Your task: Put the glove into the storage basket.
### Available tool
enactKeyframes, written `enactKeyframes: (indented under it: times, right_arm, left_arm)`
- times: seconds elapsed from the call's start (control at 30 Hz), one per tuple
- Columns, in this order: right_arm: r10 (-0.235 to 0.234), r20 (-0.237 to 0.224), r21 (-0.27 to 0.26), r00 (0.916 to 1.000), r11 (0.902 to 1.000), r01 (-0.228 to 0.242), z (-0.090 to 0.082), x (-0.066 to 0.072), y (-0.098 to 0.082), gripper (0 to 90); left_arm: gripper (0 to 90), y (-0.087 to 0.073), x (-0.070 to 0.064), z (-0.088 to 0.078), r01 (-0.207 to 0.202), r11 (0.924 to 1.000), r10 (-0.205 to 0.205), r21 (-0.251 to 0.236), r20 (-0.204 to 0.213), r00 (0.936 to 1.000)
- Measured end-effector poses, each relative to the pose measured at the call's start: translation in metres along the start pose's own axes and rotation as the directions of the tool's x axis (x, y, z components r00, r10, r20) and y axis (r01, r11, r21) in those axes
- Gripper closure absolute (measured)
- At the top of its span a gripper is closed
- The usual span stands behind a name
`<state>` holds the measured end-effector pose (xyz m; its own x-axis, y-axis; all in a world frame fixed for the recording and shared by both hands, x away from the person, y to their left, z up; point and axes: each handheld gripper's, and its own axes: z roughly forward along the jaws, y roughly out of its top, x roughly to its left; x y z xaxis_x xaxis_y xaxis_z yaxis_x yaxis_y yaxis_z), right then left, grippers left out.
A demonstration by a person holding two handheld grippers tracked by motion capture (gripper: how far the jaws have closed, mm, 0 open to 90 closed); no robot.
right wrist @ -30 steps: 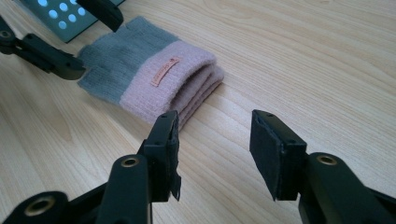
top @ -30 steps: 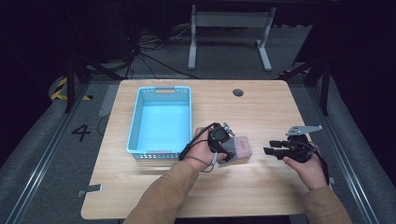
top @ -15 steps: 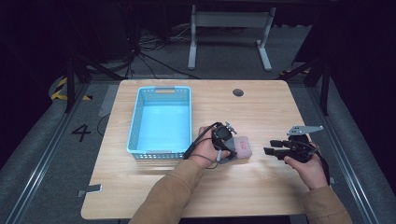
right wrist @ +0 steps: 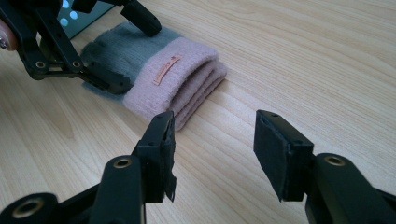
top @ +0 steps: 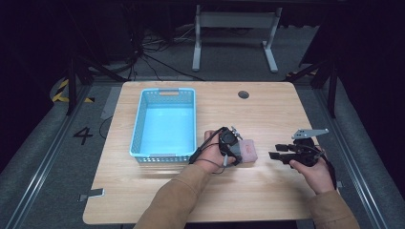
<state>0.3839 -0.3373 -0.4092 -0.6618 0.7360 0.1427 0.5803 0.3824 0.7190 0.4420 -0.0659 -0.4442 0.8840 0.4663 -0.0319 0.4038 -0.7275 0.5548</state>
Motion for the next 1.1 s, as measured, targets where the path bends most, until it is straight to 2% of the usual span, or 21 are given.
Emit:
enactKeyframes:
  times: [0.1,0.43,0.63,0.9,0.93,0.97,1.0,1.1]
  right_arm:
    - [-0.001,0.0,-0.001,1.0,1.0,0.001,0.0,0.0,0.0,49.2]
    - [-0.002,0.003,0.003,1.0,1.0,0.002,0.0,0.001,0.0,48.8]
    - [0.007,0.003,0.002,1.0,1.0,-0.007,-0.001,0.0,0.0,48.8]
    - [0.014,0.008,-0.004,0.9999,0.9999,-0.014,-0.003,-0.002,0.0,48.8]
    - [0.017,0.009,-0.012,0.9998,0.9998,-0.017,-0.004,-0.003,-0.001,48.8]
    - [0.017,0.009,-0.012,0.9998,0.9998,-0.017,-0.004,-0.003,-0.001,48.8]
    - [0.016,0.016,-0.013,0.9997,0.9998,-0.016,-0.006,-0.004,-0.001,48.8]
    - [0.023,0.018,-0.013,0.9996,0.9997,-0.022,-0.007,-0.005,-0.001,48.8]
  left_arm:
    - [15.0,0.0,0.0,0.001,-0.004,1.0,0.004,-0.001,0.001,1.0]
    - [13.7,-0.002,-0.003,0.002,0.019,0.9998,-0.019,-0.01,-0.009,0.9998]
    - [16.2,-0.002,-0.007,0.002,0.02,0.9998,-0.02,-0.001,-0.029,0.9994]
    - [30.3,-0.001,-0.013,-0.002,0.02,0.9997,-0.019,0.012,-0.044,0.9988]
    - [38.1,0.0,-0.014,-0.002,0.017,0.9998,-0.017,0.011,-0.045,0.9989]
    - [38.1,0.0,-0.015,-0.003,0.013,0.9998,-0.012,0.012,-0.044,0.999]
    - [44.7,0.0,-0.016,-0.004,0.011,0.9998,-0.011,0.016,-0.045,0.9989]
    - [49.9,0.001,-0.019,-0.004,0.003,0.9999,-0.003,0.011,-0.045,0.999]
